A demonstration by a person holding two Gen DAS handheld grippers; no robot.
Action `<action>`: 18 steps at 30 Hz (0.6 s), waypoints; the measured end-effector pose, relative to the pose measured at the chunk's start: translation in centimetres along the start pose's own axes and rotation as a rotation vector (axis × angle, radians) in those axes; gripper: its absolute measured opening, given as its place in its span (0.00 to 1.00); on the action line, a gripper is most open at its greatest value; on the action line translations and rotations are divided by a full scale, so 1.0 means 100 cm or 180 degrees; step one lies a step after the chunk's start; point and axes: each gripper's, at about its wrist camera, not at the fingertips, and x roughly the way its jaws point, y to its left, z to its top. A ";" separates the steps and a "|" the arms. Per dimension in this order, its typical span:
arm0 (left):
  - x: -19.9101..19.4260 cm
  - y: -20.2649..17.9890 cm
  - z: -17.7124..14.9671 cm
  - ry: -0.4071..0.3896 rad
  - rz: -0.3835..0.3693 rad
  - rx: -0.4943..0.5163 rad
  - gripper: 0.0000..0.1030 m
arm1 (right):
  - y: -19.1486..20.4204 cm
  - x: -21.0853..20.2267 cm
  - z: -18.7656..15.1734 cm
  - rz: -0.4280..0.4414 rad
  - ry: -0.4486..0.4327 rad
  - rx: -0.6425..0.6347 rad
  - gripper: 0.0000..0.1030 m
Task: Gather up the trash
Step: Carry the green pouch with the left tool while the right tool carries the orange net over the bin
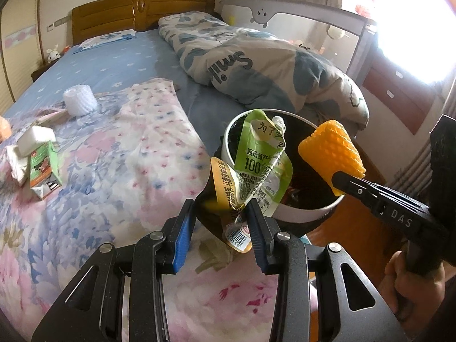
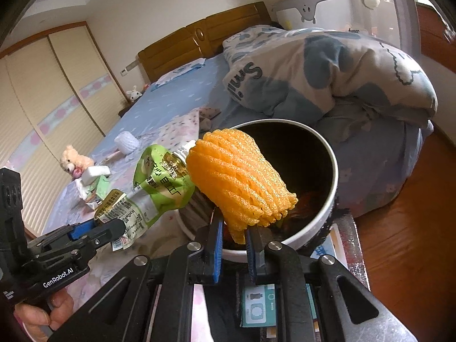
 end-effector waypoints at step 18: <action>0.022 -0.017 0.016 0.0082 -0.0018 0.0078 0.34 | -0.014 0.013 0.012 -0.0098 0.0132 0.0019 0.14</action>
